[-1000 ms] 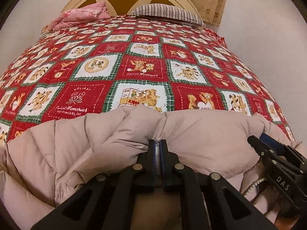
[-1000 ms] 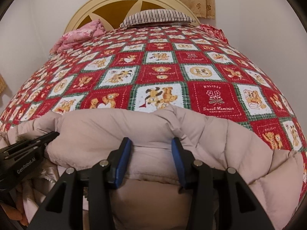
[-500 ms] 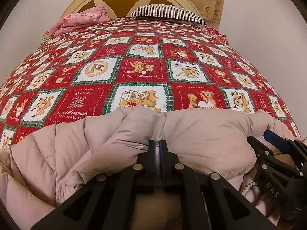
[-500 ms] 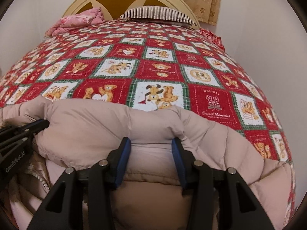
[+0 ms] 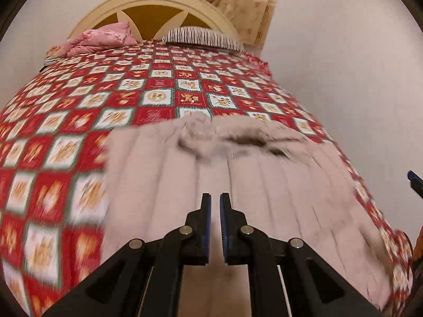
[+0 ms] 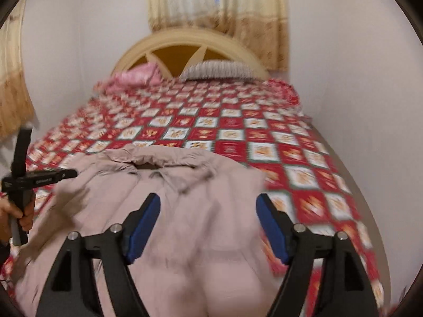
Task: Fold large clothes
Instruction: 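Lift the hem with both grippers and fold it toward the collar, then lower the folded hem onto the jacket and open both grippers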
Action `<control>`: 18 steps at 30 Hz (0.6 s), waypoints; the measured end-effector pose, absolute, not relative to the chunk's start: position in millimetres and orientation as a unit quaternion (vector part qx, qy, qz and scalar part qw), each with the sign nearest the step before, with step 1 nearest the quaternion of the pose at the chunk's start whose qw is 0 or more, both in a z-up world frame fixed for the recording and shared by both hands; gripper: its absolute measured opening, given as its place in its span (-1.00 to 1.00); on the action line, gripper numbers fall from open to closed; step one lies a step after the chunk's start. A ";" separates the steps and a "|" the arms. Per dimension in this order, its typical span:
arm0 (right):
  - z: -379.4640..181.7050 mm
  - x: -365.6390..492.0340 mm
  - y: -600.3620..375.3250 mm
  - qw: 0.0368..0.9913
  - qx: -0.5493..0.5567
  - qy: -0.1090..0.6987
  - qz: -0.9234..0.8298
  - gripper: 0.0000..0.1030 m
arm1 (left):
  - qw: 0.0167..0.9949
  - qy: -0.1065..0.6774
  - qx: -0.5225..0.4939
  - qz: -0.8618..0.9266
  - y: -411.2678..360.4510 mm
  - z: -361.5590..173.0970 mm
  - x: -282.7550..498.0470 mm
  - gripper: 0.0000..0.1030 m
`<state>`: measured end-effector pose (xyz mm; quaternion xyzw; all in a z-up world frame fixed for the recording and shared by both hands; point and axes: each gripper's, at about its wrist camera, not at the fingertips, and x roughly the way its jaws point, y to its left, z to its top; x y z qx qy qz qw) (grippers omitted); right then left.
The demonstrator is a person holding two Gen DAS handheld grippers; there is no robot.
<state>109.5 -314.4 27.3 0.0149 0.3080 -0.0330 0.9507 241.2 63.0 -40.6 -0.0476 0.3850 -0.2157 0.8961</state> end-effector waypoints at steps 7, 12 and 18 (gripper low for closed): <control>79.3 -83.6 -316.7 0.966 0.037 0.250 -0.058 0.63 | 0.899 0.352 -0.126 -0.229 133.4 -47.1 117.6 -0.87; 111.8 -168.2 -315.7 0.980 0.104 0.169 0.033 0.82 | 0.909 0.341 -0.117 -0.208 160.6 -40.6 69.8 -0.87; 81.5 -166.1 -308.2 0.977 0.127 0.160 0.064 0.92 | 0.921 0.323 -0.093 -0.198 175.4 -36.5 22.5 -0.87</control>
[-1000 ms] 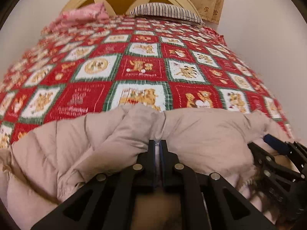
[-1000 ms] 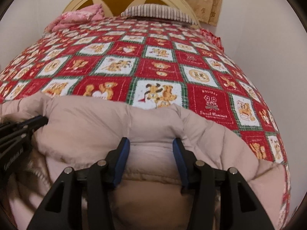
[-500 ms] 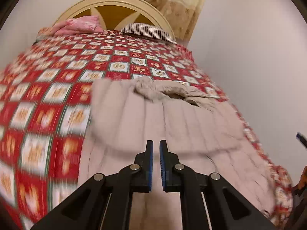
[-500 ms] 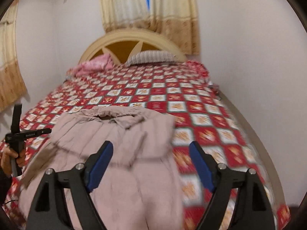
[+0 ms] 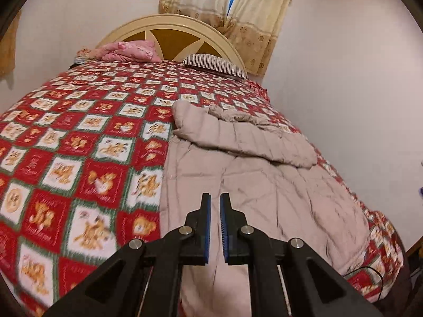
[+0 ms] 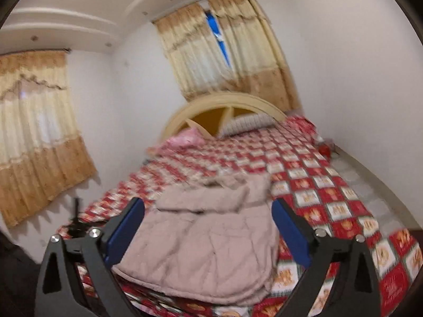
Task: Fold large clothes
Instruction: 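Lower the folded hem onto the jacket and open both grippers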
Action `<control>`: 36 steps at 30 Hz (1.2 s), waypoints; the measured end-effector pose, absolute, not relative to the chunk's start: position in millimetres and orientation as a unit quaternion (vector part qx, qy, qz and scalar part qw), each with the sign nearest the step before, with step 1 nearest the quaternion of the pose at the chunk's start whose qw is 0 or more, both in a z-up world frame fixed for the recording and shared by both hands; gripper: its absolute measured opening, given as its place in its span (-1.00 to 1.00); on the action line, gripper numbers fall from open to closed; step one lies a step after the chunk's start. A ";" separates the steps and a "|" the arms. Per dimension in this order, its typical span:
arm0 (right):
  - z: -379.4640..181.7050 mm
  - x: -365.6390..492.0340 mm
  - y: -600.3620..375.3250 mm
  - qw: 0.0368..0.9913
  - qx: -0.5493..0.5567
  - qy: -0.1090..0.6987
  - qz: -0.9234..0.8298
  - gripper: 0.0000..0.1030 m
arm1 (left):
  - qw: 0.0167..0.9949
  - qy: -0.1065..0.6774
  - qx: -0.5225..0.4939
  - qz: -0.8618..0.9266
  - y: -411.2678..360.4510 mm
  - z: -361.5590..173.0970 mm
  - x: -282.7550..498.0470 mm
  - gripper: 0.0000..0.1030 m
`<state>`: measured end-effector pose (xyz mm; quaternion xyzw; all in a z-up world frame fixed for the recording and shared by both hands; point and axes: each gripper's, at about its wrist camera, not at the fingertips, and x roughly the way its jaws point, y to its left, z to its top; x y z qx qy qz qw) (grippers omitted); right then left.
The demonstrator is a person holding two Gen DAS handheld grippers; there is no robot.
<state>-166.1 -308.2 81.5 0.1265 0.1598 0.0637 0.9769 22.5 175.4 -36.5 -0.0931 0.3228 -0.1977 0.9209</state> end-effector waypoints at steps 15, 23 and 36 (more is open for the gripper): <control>-63.4 -102.8 -351.4 0.906 0.262 0.332 -0.021 0.59 | 0.888 0.401 -0.121 -0.191 187.1 -109.9 5.3 -0.87; -93.2 -100.6 -334.7 0.897 0.232 0.376 -0.032 0.59 | 0.896 0.376 -0.136 -0.195 189.5 -106.8 -3.4 -0.87; -121.9 -95.6 -314.4 0.878 0.216 0.427 0.019 -0.35 | 0.919 0.337 -0.128 -0.162 221.2 -82.5 -5.1 -0.87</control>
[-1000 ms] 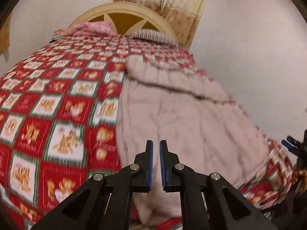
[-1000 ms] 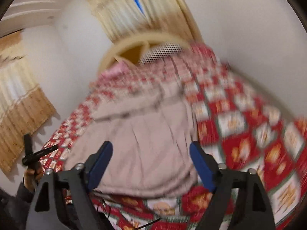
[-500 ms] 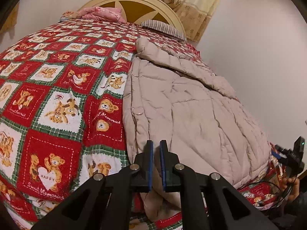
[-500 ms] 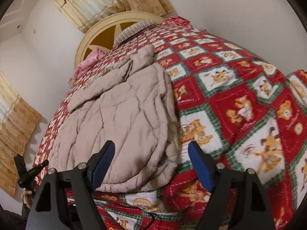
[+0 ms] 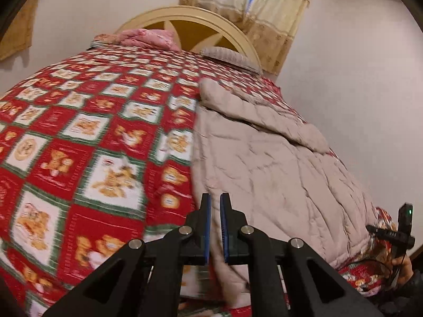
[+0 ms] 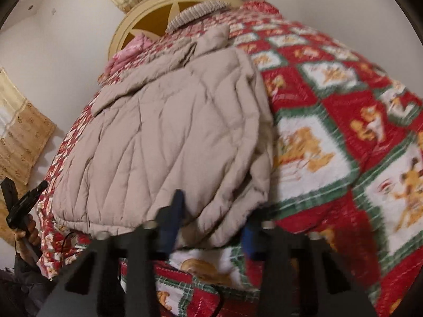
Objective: Fold large clothes
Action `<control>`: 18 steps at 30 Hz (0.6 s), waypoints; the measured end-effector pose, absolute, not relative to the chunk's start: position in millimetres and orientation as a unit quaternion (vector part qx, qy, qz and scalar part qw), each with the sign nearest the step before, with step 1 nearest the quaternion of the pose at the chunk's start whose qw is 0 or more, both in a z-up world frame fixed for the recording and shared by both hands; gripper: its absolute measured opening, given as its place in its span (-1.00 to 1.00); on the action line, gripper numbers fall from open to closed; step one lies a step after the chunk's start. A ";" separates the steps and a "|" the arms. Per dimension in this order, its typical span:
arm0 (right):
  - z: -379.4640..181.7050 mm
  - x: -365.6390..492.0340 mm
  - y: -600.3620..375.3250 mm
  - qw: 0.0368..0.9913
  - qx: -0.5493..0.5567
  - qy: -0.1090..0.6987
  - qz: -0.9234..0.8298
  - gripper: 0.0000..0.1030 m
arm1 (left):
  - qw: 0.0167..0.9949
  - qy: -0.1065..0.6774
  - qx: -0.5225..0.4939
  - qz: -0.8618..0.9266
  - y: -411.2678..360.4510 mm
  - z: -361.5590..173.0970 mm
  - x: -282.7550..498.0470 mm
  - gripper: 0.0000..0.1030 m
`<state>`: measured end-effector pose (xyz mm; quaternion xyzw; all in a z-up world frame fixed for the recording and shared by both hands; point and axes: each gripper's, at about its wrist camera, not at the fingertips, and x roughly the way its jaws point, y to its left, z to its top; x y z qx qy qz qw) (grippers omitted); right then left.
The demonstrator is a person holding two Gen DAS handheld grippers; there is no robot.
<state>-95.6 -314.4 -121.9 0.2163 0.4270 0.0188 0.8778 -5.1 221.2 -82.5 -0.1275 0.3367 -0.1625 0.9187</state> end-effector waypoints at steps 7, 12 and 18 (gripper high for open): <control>-111.5 -102.3 -327.2 0.863 0.282 0.417 0.052 -0.66 | 0.930 0.314 -0.138 -0.130 253.8 -73.2 -11.9 -0.87; -79.9 -107.0 -334.3 0.855 0.349 0.370 0.101 -0.68 | 0.933 0.299 -0.145 -0.137 261.3 -63.2 -10.7 -0.87; -49.6 -83.9 -330.3 0.843 0.390 0.339 0.150 -0.69 | 0.934 0.301 -0.107 -0.158 248.2 -59.6 -6.1 -0.87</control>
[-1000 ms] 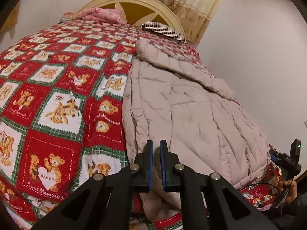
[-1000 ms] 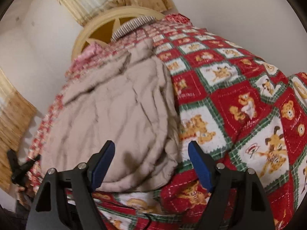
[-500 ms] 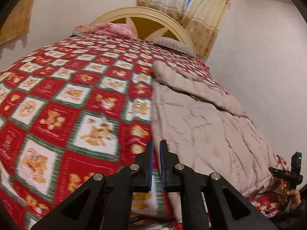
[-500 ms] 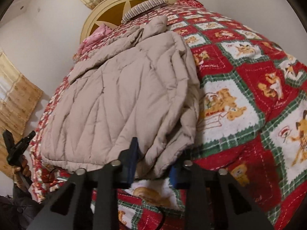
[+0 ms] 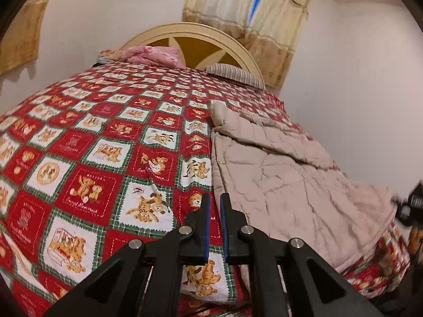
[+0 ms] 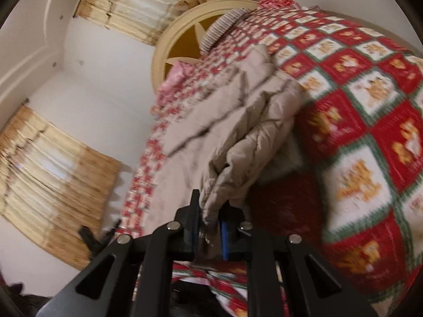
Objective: Fold large clothes
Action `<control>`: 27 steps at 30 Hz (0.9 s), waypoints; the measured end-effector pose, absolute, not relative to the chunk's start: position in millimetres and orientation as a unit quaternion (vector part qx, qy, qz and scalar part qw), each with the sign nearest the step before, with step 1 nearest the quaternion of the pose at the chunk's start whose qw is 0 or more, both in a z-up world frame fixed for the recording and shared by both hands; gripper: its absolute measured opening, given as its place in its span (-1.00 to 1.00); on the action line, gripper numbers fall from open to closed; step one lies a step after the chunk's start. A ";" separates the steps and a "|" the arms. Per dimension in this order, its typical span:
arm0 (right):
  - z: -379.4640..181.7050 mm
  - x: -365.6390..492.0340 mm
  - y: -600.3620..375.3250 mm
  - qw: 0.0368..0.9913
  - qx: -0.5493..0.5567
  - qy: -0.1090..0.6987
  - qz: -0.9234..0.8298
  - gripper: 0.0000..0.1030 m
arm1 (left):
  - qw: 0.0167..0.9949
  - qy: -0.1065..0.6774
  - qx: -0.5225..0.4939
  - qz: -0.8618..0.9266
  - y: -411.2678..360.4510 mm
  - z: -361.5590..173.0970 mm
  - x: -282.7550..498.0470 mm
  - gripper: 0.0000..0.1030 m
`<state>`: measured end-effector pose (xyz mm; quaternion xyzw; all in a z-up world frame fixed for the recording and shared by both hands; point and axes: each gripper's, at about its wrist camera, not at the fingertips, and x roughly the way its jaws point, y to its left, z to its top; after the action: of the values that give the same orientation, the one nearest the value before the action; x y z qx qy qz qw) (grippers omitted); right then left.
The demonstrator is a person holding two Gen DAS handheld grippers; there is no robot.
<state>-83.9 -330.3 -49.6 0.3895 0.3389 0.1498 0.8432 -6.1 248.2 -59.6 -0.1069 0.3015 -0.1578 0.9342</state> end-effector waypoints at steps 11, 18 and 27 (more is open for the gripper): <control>7.3 42.4 -329.6 0.848 0.399 0.305 0.168 -0.70 | 0.926 0.328 -0.105 -0.154 253.8 -67.3 15.7 -0.87; -9.3 146.2 -345.3 0.866 0.372 0.331 0.055 -0.70 | 0.919 0.344 -0.060 -0.183 251.8 -70.6 19.0 -0.87; -74.7 215.0 -350.2 0.848 0.352 0.396 -0.030 -0.70 | 0.911 0.302 -0.039 -0.277 210.2 -40.9 37.5 -0.87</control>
<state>215.0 -350.2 -74.7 0.3515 0.3961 -0.0304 0.8477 37.5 210.2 -40.9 -0.0389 0.3024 -0.2771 0.9112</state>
